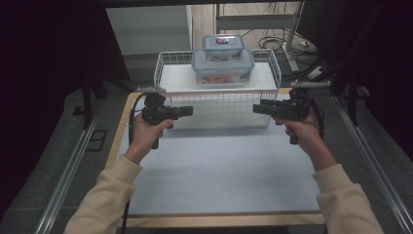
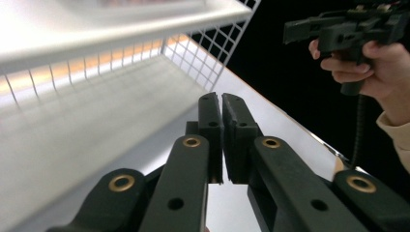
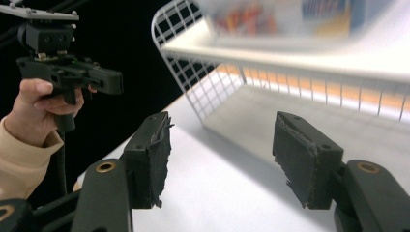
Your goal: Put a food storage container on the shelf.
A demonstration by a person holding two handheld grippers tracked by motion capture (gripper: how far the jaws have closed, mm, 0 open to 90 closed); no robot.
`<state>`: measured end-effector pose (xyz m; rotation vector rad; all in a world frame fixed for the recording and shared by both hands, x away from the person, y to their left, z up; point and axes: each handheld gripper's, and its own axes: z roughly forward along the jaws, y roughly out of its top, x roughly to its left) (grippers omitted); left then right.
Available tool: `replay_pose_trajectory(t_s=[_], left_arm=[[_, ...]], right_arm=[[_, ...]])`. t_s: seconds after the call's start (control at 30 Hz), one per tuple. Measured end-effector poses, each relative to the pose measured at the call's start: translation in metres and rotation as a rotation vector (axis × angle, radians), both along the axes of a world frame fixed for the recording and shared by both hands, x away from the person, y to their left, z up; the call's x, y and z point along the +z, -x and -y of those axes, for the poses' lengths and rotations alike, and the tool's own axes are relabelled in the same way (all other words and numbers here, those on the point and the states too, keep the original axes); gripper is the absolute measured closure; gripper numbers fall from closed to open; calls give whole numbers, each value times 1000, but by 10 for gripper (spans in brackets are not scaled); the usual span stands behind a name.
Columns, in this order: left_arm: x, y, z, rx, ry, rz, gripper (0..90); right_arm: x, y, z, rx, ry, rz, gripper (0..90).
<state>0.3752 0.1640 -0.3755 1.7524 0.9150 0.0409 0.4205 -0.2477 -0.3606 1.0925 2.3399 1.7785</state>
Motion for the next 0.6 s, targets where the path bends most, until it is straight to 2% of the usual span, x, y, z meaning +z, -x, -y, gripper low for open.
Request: replay_pose_trajectory(t_s=[0.17, 0.3, 0.5, 0.6], left_arm=[[-30, 13, -2, -9, 36, -51, 800], [-52, 22, -1, 1, 29, -75, 703], [-83, 35, 4, 4, -4, -126, 434], [-92, 40, 5, 24, -23, -126, 328]], right_arm=[[-30, 15, 0, 26, 19, -47, 379], [-56, 28, -1, 41, 48, -71, 376], [-85, 43, -1, 38, 88, -90, 368], [-100, 48, 0, 37, 101, -104, 365]])
